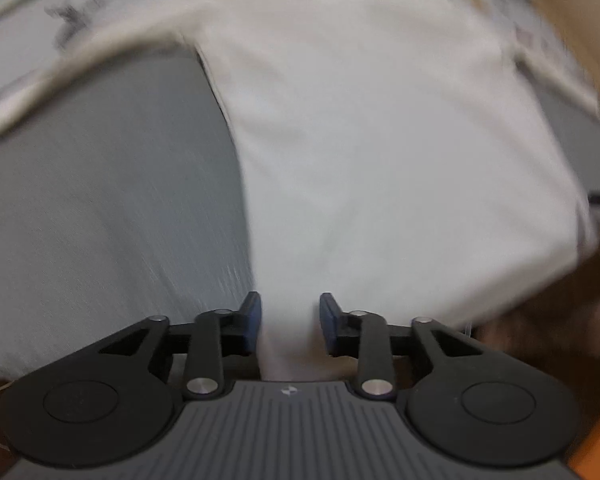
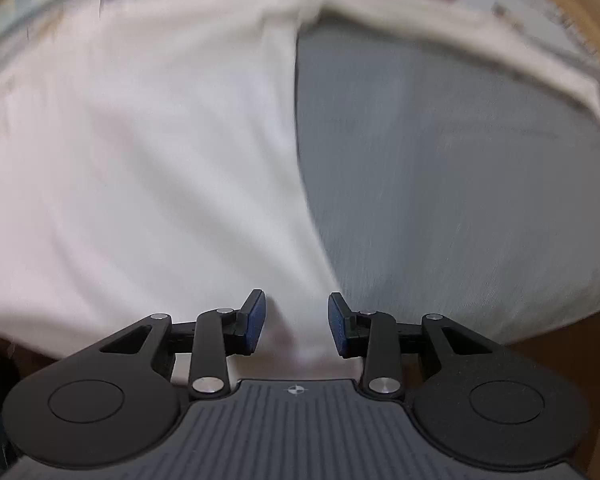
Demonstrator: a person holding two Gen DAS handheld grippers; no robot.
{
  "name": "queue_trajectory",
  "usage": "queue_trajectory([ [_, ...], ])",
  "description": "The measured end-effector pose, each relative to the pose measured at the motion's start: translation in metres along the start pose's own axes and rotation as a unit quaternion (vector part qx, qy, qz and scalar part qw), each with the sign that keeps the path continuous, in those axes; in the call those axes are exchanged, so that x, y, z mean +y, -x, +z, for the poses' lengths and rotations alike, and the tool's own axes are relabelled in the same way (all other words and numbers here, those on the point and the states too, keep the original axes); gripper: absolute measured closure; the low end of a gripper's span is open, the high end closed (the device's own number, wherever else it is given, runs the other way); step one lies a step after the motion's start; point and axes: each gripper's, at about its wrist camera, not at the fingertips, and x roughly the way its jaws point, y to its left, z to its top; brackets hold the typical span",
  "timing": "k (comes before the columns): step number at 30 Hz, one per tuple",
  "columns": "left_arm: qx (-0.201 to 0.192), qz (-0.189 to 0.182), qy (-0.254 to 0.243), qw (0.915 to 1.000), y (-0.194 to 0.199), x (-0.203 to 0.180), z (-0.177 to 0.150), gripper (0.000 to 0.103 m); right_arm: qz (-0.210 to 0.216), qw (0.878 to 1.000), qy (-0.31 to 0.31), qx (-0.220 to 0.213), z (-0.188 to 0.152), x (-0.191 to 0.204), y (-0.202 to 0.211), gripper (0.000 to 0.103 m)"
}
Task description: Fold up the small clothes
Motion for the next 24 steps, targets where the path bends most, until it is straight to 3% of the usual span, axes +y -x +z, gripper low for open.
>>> queue_trajectory([
  [3,-0.08,0.019,0.05,0.9954,0.03,0.022,0.015,0.067,0.006,0.997,0.001,-0.071,0.017,0.0,0.038,0.067],
  [6,-0.149,0.031,0.078,0.9852,0.06,0.051,0.041,0.071,0.016,0.986,0.016,-0.165,0.042,-0.002,0.089,0.066],
  [8,-0.18,0.056,0.083,0.9787,0.075,0.07,0.06,0.08,0.013,0.973,0.044,-0.225,0.058,0.001,0.119,0.064],
  [11,-0.202,0.107,0.093,0.9691,0.073,0.118,0.086,0.08,-0.008,0.954,0.071,-0.29,0.058,-0.001,0.139,0.061],
  [13,-0.212,0.154,0.098,0.9602,0.059,0.154,0.093,0.078,-0.023,0.947,0.058,-0.314,0.059,-0.006,0.129,0.061],
  [14,-0.213,0.179,0.097,0.9556,0.05,0.17,0.089,0.075,-0.028,0.949,0.048,-0.311,0.058,-0.006,0.119,0.061],
  [16,-0.193,0.233,0.099,0.948,0.027,0.206,0.074,0.067,-0.044,0.962,0.055,-0.263,0.065,0.001,0.1,0.063],
  [19,-0.135,0.266,0.098,0.9494,0.001,0.249,0.066,0.064,-0.053,0.956,0.074,-0.28,0.074,0.015,0.091,0.063],
  [20,-0.131,0.284,0.089,0.9457,-0.005,0.26,0.06,0.059,-0.052,0.957,0.082,-0.274,0.077,0.019,0.086,0.063],
  [22,-0.126,0.304,0.069,0.9417,-0.015,0.274,0.054,0.04,-0.055,0.962,0.102,-0.249,0.089,0.029,0.069,0.063],
  [24,-0.12,0.32,0.045,0.9387,-0.025,0.285,0.049,0.04,-0.07,0.961,0.128,-0.233,0.097,0.039,0.055,0.063],
])
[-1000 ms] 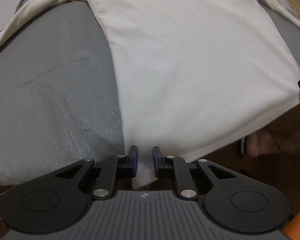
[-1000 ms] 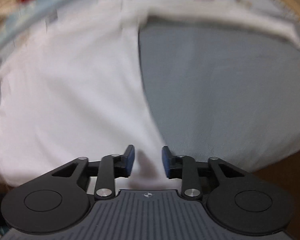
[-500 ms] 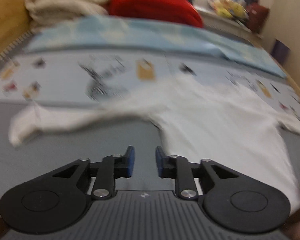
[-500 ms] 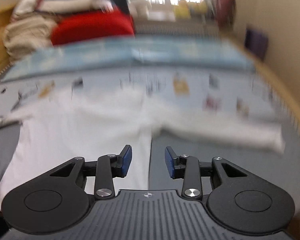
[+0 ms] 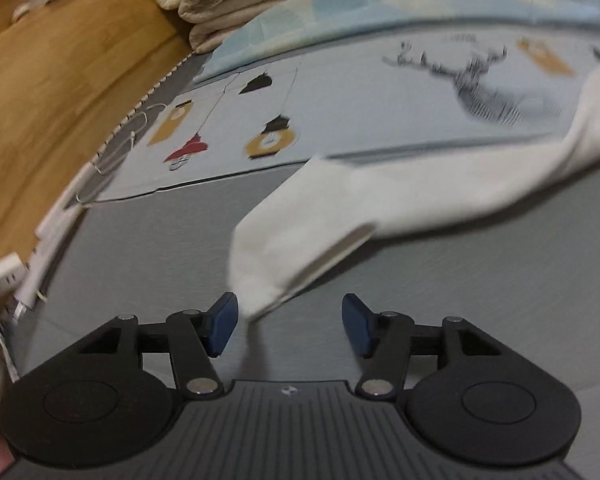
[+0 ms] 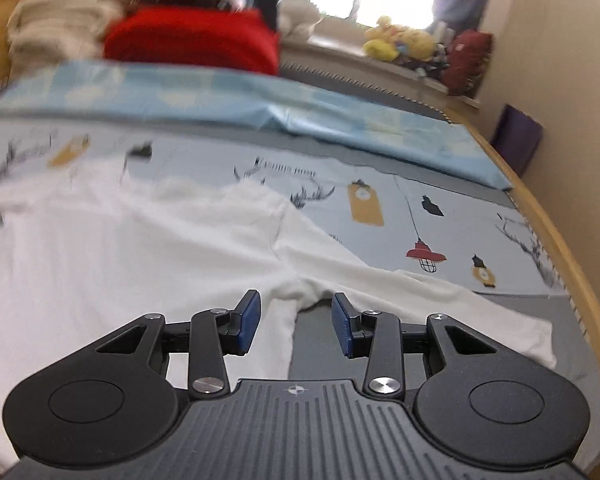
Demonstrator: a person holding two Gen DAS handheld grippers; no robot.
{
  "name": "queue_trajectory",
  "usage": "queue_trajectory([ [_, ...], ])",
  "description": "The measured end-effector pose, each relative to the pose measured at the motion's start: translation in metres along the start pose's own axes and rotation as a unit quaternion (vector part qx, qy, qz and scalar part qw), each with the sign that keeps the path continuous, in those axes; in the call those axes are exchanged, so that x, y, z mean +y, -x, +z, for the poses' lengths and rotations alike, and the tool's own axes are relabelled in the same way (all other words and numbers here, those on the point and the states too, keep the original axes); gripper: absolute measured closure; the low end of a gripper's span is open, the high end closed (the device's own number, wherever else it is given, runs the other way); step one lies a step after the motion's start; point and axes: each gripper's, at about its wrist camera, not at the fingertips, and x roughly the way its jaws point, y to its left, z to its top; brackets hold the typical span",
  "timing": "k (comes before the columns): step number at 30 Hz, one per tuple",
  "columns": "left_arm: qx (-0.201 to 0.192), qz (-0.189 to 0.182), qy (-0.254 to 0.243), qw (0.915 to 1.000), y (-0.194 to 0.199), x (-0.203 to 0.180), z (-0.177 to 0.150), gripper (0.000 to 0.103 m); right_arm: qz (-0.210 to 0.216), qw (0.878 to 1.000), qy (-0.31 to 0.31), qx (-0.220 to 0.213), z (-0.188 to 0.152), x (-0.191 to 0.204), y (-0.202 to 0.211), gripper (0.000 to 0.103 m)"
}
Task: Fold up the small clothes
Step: 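Release the hem and smooth the T-shirt body with the left gripper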
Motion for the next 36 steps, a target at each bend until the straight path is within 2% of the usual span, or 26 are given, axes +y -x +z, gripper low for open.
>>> queue_trajectory([
  [3,-0.03,-0.007,-0.01,0.9995,-0.011,0.011,-0.005,0.041,-0.01,1.0,0.008,0.008,0.007,0.005,-0.013,0.063],
  [5,-0.037,-0.016,-0.007,0.9991,-0.018,0.016,-0.003,0.061,-0.015,1.0,-0.009,0.014,0.014,0.003,-0.022,0.063],
  [6,-0.034,-0.028,-0.003,0.999,-0.022,0.02,0.0,0.082,-0.017,1.0,-0.018,0.017,0.016,0.002,-0.025,0.063],
  [7,-0.03,-0.04,-0.002,0.9988,-0.028,0.021,0.0,0.099,-0.02,0.999,-0.024,0.021,0.017,0.002,-0.028,0.063],
  [9,-0.034,-0.064,0.013,0.9973,-0.031,0.033,0.008,0.099,-0.023,0.999,-0.029,0.025,0.017,0.003,-0.031,0.063],
  [11,-0.049,-0.098,0.069,0.9916,-0.021,0.056,0.017,0.099,-0.023,0.999,-0.024,0.028,0.018,0.006,-0.034,0.063],
  [13,-0.059,-0.141,0.169,0.9738,-0.011,0.097,0.026,0.099,-0.026,0.999,-0.014,0.03,0.018,0.009,-0.037,0.063],
  [14,-0.059,-0.161,0.224,0.9594,-0.007,0.118,0.027,0.099,-0.027,0.999,-0.01,0.031,0.019,0.01,-0.038,0.063],
  [16,-0.05,-0.19,0.328,0.9239,0.002,0.159,0.024,0.1,-0.026,0.999,-0.009,0.032,0.021,0.011,-0.04,0.063],
  [18,-0.058,-0.218,0.402,0.8873,0.014,0.189,0.017,0.1,-0.027,0.999,-0.01,0.033,0.021,0.011,-0.041,0.063],
  [20,-0.08,-0.232,0.43,0.8687,0.027,0.204,0.017,0.101,-0.027,0.999,-0.012,0.035,0.022,0.011,-0.042,0.063],
  [22,-0.099,-0.226,0.456,0.8551,0.035,0.214,0.016,0.103,-0.027,0.999,-0.011,0.037,0.022,0.011,-0.043,0.063],
  [24,-0.107,-0.192,0.49,0.8434,0.033,0.225,0.016,0.103,-0.027,0.999,-0.008,0.039,0.022,0.012,-0.044,0.063],
  [26,-0.089,-0.153,0.52,0.8355,0.018,0.233,0.013,0.103,-0.028,0.999,-0.008,0.04,0.022,0.012,-0.044,0.063],
  [27,-0.059,-0.125,0.524,0.8402,0.008,0.233,0.011,0.103,-0.027,0.999,-0.009,0.041,0.022,0.012,-0.044,0.063],
  [28,-0.031,-0.11,0.511,0.8522,-0.001,0.23,0.012,0.103,-0.027,0.999,-0.01,0.042,0.022,0.012,-0.044,0.063],
  [29,-0.007,-0.114,0.485,0.8667,-0.009,0.221,0.013,0.103,-0.027,0.999,-0.01,0.042,0.021,0.012,-0.045,0.063],
  [30,0.022,-0.138,0.455,0.8796,-0.019,0.208,0.014,0.101,-0.027,0.999,-0.008,0.043,0.021,0.013,-0.044,0.063],
  [32,0.061,-0.159,0.412,0.8953,-0.028,0.187,0.012,0.096,-0.027,0.999,-0.003,0.042,0.02,0.014,-0.044,0.063],
  [33,0.083,-0.162,0.39,0.9026,-0.033,0.177,0.009,0.088,-0.028,0.999,-0.002,0.042,0.02,0.013,-0.044,0.063],
  [34,0.101,-0.162,0.377,0.9062,-0.038,0.171,0.006,0.073,-0.028,0.999,-0.003,0.042,0.019,0.012,-0.044,0.063],
  [36,0.109,-0.159,0.379,0.9051,-0.047,0.168,-0.004,0.064,-0.03,0.999,-0.007,0.045,0.02,0.01,-0.044,0.063],
])
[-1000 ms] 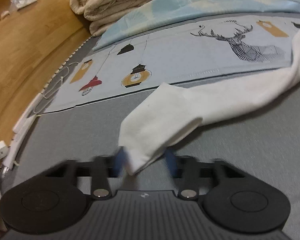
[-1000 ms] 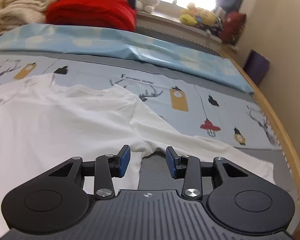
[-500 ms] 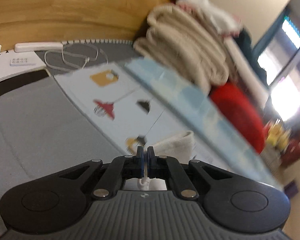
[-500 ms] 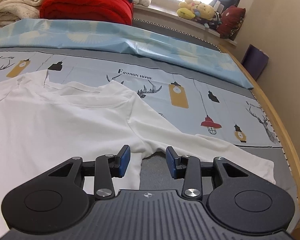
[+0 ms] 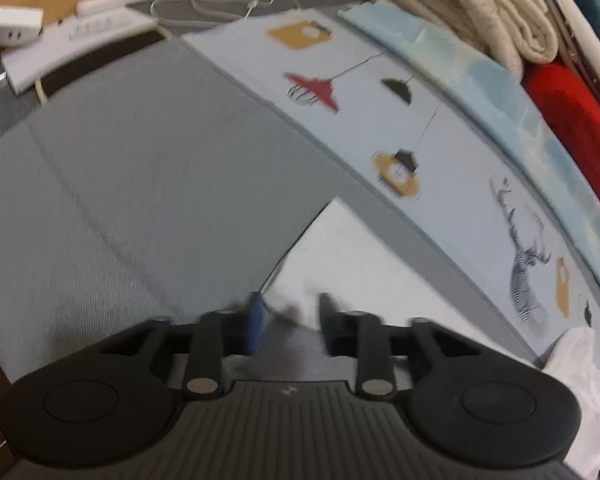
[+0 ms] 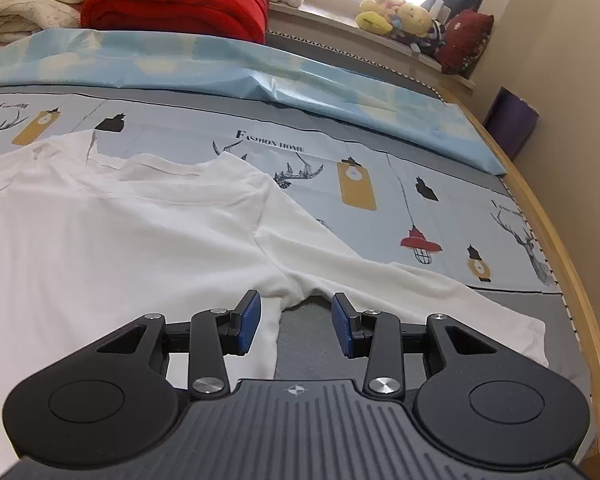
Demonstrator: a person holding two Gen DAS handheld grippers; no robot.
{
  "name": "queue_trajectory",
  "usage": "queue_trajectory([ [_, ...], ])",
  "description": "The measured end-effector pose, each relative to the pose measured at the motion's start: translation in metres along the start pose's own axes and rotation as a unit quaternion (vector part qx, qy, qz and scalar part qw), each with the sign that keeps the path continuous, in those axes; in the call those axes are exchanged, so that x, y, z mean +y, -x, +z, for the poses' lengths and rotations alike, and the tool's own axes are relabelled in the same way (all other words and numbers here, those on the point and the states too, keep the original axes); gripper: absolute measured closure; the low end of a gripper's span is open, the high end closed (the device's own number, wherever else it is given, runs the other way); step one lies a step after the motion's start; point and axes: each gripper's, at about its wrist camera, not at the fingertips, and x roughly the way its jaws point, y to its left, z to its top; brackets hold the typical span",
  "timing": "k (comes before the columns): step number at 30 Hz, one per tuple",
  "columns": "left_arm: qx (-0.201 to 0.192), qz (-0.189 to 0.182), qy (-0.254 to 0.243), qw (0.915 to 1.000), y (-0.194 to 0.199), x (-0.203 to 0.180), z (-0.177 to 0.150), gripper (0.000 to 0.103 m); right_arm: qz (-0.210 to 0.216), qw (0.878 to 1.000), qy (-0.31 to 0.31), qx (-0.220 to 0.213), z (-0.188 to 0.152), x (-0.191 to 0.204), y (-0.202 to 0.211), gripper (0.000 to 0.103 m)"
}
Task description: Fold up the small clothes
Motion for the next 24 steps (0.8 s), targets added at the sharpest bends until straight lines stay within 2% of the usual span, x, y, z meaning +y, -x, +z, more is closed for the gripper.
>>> queue_trajectory([
  [3,-0.015,0.012,0.028,0.9994,-0.012,0.015,-0.001,0.064,-0.001,1.0,-0.002,0.005,0.0,0.0,-0.001,0.063],
  [5,-0.021,-0.003,0.042,0.9989,-0.015,0.026,-0.004,0.063,-0.002,1.0,0.003,0.007,-0.002,0.001,-0.002,0.063],
  [7,-0.036,-0.013,0.022,0.9991,-0.021,0.023,-0.008,0.064,-0.002,1.0,0.005,0.009,-0.003,0.001,-0.002,0.063],
  [8,-0.041,-0.008,-0.005,0.9991,-0.023,0.016,-0.009,0.064,-0.003,1.0,0.006,0.011,-0.003,0.001,-0.003,0.063],
  [10,-0.038,-0.014,-0.048,0.9981,-0.027,0.004,-0.008,0.088,-0.004,1.0,0.004,0.012,-0.004,0.001,-0.003,0.063],
  [12,-0.039,-0.03,-0.068,0.9965,-0.024,-0.007,-0.004,0.089,-0.005,1.0,0.002,0.013,-0.003,0.0,-0.004,0.063],
  [14,-0.067,-0.052,-0.075,0.9936,-0.011,-0.012,0.003,0.09,-0.006,1.0,0.004,0.014,-0.003,0.001,-0.004,0.063],
  [15,-0.1,-0.078,-0.05,0.9906,-0.001,-0.006,0.009,0.091,-0.006,1.0,0.005,0.014,-0.003,0.002,-0.004,0.063],
  [16,-0.131,-0.099,-0.006,0.9864,0.008,0.006,0.014,0.092,-0.005,1.0,0.006,0.014,-0.003,0.003,-0.005,0.063],
  [17,-0.148,-0.104,0.055,0.982,0.012,0.023,0.018,0.094,-0.005,1.0,0.007,0.015,-0.003,0.003,-0.005,0.063],
  [18,-0.147,-0.083,0.117,0.9788,0.011,0.04,0.02,0.096,-0.005,1.0,0.007,0.015,-0.003,0.003,-0.005,0.063],
  [19,-0.135,-0.065,0.148,0.9776,0.007,0.049,0.018,0.097,-0.004,1.0,0.008,0.015,-0.003,0.004,-0.005,0.063],
  [21,-0.099,-0.039,0.13,0.9859,-0.006,0.048,0.01,0.096,-0.003,1.0,0.008,0.013,-0.002,0.003,-0.004,0.063],
  [24,-0.063,-0.039,0.11,0.9911,-0.016,0.039,0.002,0.096,-0.003,1.0,0.008,0.014,-0.003,0.001,-0.004,0.063],
])
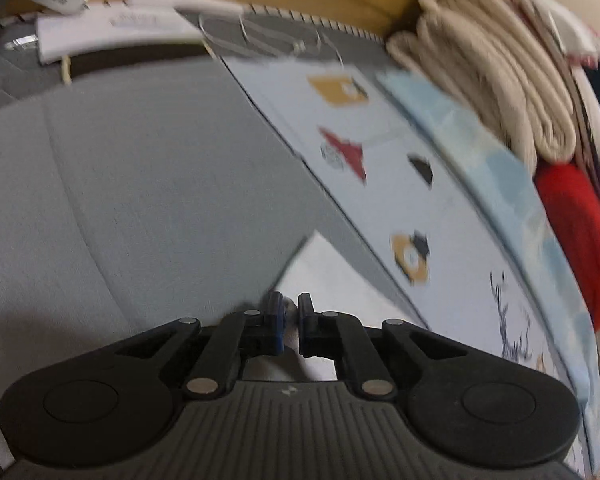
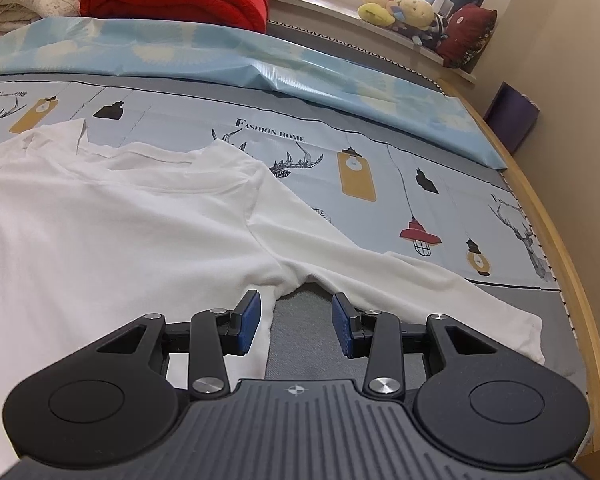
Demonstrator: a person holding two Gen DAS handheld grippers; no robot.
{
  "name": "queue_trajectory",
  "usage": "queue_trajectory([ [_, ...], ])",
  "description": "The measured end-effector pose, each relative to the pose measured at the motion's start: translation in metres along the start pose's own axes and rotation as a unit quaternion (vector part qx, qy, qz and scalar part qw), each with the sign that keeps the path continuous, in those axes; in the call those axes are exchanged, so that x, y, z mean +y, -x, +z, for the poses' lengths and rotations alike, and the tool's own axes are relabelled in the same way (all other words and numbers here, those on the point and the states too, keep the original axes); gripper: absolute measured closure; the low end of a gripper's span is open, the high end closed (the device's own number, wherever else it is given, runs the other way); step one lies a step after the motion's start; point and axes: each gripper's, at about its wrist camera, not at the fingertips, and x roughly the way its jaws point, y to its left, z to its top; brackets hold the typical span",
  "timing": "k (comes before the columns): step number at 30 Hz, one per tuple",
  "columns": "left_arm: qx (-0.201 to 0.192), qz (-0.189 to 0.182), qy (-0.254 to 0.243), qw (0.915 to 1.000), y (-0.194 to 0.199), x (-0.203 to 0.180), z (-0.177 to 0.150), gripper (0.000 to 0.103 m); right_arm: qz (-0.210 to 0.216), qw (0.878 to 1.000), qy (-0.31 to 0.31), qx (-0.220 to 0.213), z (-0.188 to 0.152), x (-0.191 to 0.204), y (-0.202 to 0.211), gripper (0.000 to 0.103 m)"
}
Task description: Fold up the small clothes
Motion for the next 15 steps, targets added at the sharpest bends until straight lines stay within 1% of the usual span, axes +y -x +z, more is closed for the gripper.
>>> queue_trajectory([
  [2,0.012,0.004,0.015,0.9998,-0.001,0.005,-0.004,0.093,0.001,1.0,-0.002,-0.001,0.0,-0.002,0.0,0.063],
  [3,0.014,0.013,0.025,0.9995,-0.001,0.008,-0.005,0.087,0.001,1.0,-0.003,-0.001,0.0,-0.003,0.001,0.063],
  [4,0.018,0.02,0.033,0.9991,-0.001,0.011,-0.006,0.076,0.002,1.0,-0.003,-0.002,0.0,-0.003,0.001,0.063],
  [5,0.021,0.023,0.045,0.9985,-0.001,0.015,-0.008,0.074,0.003,1.0,-0.003,-0.003,-0.001,-0.003,0.002,0.063],
  [7,0.024,0.014,0.058,0.9979,-0.002,0.02,-0.012,0.074,0.004,1.0,-0.002,-0.004,-0.002,-0.003,0.003,0.063],
  [9,0.02,0.011,0.057,0.9981,-0.002,0.019,-0.016,0.075,0.003,1.0,-0.001,-0.003,-0.003,-0.004,0.004,0.063],
  [10,0.018,0.011,0.056,0.9982,-0.004,0.015,-0.009,0.09,0.002,1.0,-0.001,-0.002,-0.003,-0.004,0.005,0.063],
  [11,0.019,0.012,0.057,0.9981,-0.005,0.013,-0.009,0.095,0.002,1.0,-0.003,-0.002,-0.003,-0.006,0.005,0.063],
  [13,0.009,0.019,0.061,0.9979,0.0,0.003,-0.009,0.095,0.003,1.0,-0.009,-0.004,-0.003,-0.008,0.007,0.063],
  [15,-0.013,0.011,0.044,0.9989,0.013,-0.021,-0.006,0.096,0.003,1.0,-0.016,-0.007,-0.004,-0.01,0.01,0.063],
])
